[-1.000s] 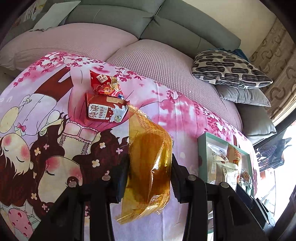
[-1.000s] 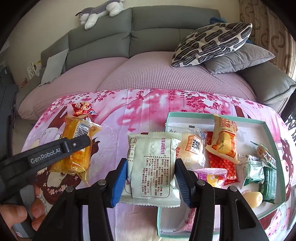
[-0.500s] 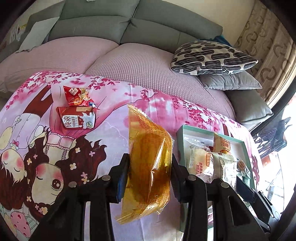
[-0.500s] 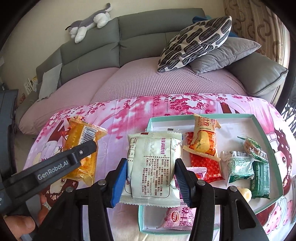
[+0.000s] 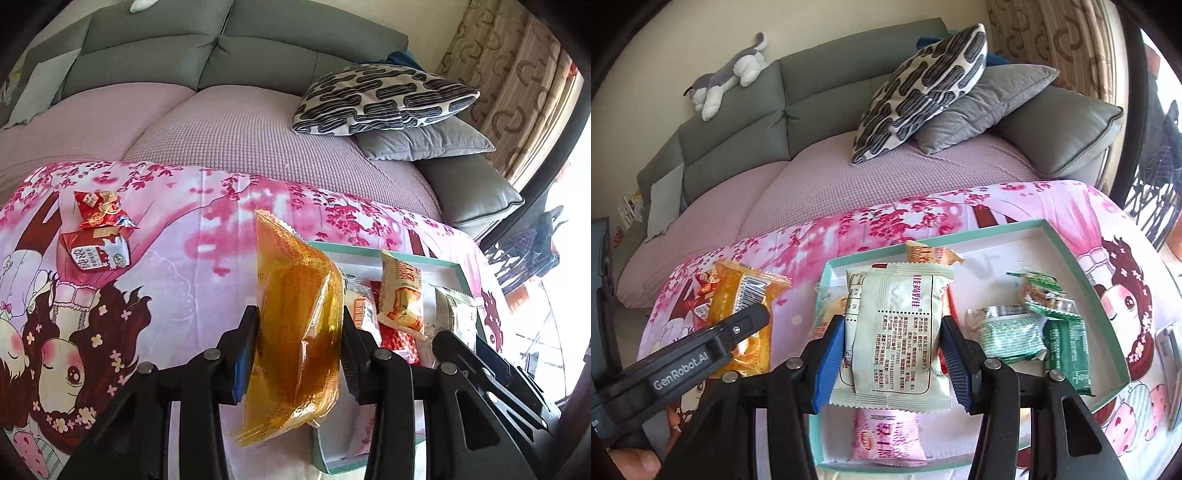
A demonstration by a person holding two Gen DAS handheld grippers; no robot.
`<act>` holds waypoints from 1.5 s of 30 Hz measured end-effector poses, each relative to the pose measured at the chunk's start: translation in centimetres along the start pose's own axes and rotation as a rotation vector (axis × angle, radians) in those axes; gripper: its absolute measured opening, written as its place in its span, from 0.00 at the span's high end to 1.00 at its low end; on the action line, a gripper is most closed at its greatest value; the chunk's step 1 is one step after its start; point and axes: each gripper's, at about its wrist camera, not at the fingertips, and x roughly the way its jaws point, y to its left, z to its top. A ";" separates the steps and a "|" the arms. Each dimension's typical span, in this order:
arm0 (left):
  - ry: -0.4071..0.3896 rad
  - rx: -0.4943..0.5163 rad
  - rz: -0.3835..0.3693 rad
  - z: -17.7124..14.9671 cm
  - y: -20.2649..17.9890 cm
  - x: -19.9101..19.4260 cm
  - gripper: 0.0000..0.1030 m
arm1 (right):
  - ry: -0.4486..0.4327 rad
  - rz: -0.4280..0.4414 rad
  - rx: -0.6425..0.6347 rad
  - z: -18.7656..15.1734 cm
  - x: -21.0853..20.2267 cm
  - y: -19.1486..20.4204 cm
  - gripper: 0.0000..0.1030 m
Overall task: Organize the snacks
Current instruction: 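Lower both packs into the tray and open both grippers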
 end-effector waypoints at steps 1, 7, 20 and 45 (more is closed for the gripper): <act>0.002 0.010 -0.007 0.1 -0.5 0.1 0.59 | -0.003 -0.020 0.015 0.1 0.0 -0.8 0.48; 0.014 0.048 -0.056 0.5 -3.5 1.1 0.59 | 0.003 -0.102 0.110 0.4 0.4 -5.1 0.48; 0.083 0.113 -0.129 1.1 -8.5 4.3 0.59 | 0.031 -0.147 0.138 0.1 1.5 -7.2 0.47; 0.124 0.087 -0.102 1.0 -8.1 5.2 0.48 | 0.084 -0.164 0.117 -0.1 2.9 -7.1 0.45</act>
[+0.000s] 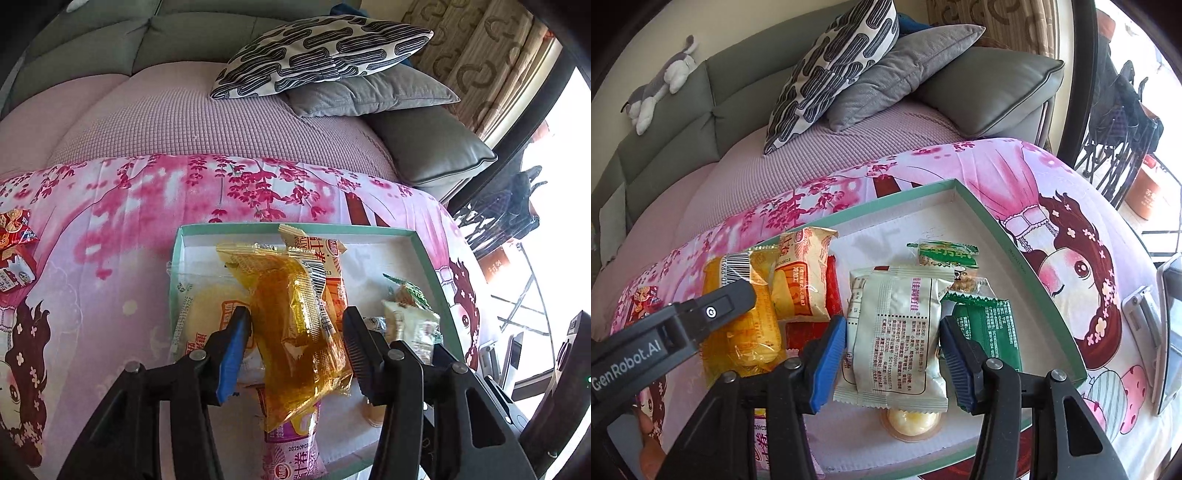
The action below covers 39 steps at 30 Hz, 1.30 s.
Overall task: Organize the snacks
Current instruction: 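Lower both packs into the tray and open both grippers, then move both tools back to the red snack packs on the blanket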
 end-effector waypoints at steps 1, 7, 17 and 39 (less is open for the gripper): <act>-0.002 0.002 0.000 0.0 0.0 -0.2 0.48 | -0.001 0.001 -0.002 0.0 -0.1 0.0 0.43; -0.025 0.013 0.009 -0.3 0.2 -1.6 0.48 | -0.005 0.000 -0.006 -0.1 -0.2 0.1 0.38; -0.051 0.005 0.104 -1.7 2.8 -3.6 0.48 | -0.016 -0.007 -0.011 0.0 -1.1 0.1 0.38; -0.040 -0.004 0.235 -3.5 5.8 -2.7 0.20 | -0.005 -0.029 -0.030 -0.4 -1.8 0.2 0.19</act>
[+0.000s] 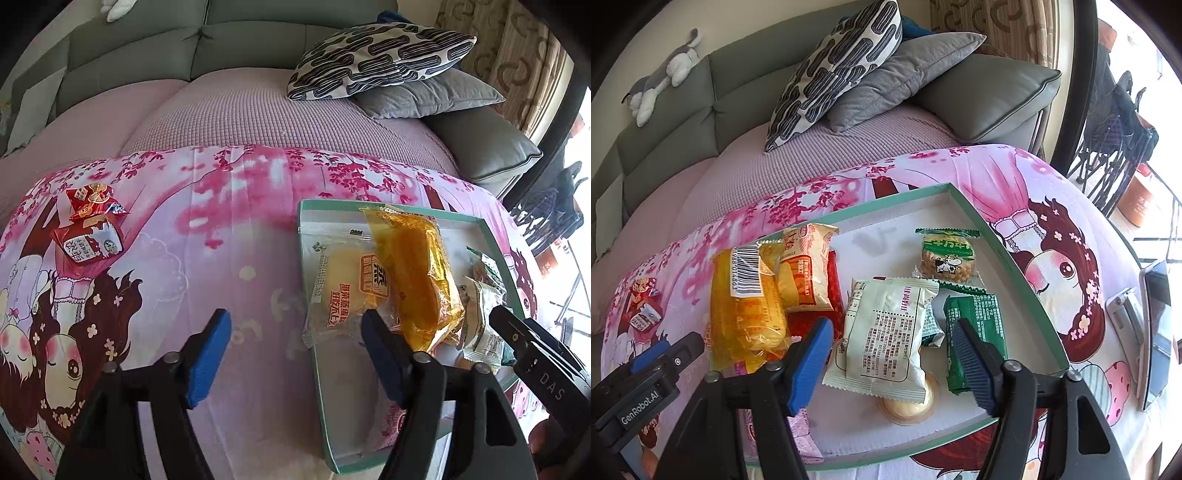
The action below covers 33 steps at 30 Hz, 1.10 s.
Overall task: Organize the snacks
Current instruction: 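Move both tools back to the red snack packs on the blanket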
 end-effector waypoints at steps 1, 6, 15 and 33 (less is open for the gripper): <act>-0.015 0.006 0.015 0.0 0.0 -0.1 0.14 | -0.007 0.004 -0.002 0.0 0.0 0.0 0.12; -0.062 0.012 0.067 0.1 0.6 -0.2 0.10 | -0.033 0.012 -0.009 0.0 -0.3 0.1 0.00; -0.086 0.006 0.068 0.1 0.9 -0.1 0.08 | -0.049 0.026 -0.027 -0.1 -0.4 0.6 0.00; -0.065 -0.087 0.275 0.1 8.5 -1.8 0.08 | -0.109 0.210 -0.202 -1.1 -3.2 8.4 0.00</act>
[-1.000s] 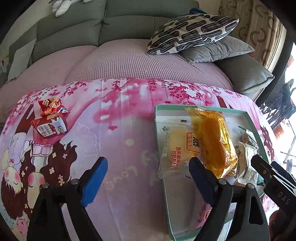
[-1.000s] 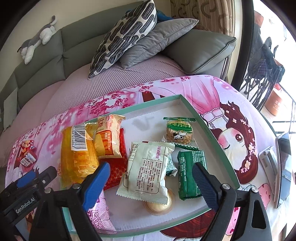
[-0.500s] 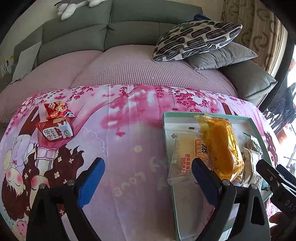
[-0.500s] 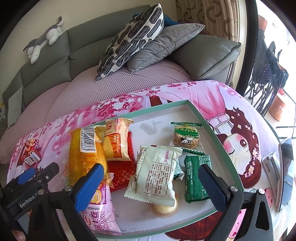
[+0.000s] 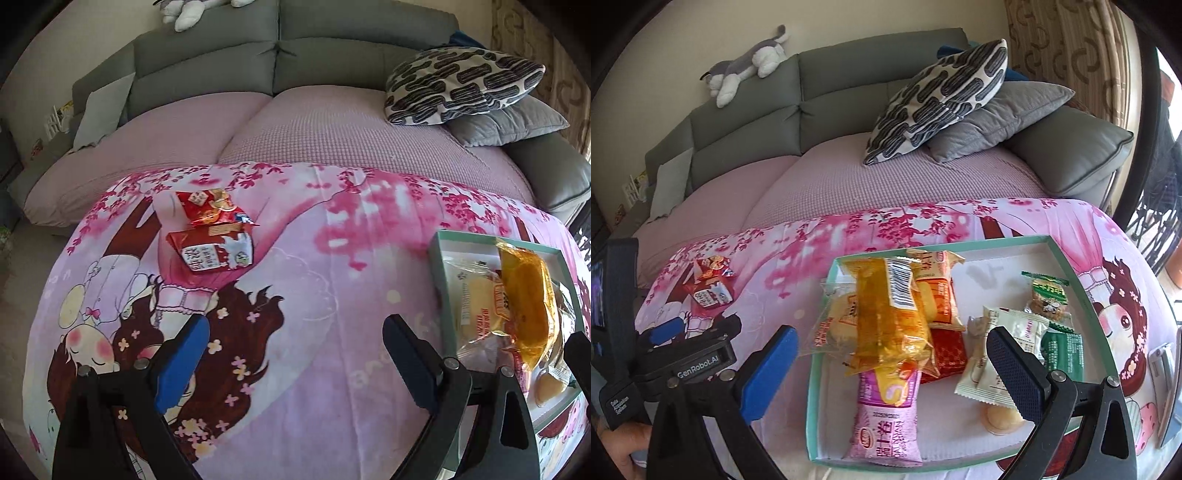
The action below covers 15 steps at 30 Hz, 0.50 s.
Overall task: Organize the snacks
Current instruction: 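Move both tools back to the red snack packs on the blanket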
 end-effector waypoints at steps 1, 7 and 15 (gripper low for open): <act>0.002 -0.014 0.012 0.0 0.7 0.0 0.08 | 0.002 0.011 -0.012 0.0 0.1 0.5 0.00; -0.002 -0.103 0.090 -0.1 4.9 0.0 0.08 | 0.017 0.064 -0.068 -0.4 0.6 3.2 0.00; -0.016 -0.207 0.131 -0.5 9.5 -0.3 0.08 | 0.047 0.093 -0.135 -1.2 1.6 6.2 0.00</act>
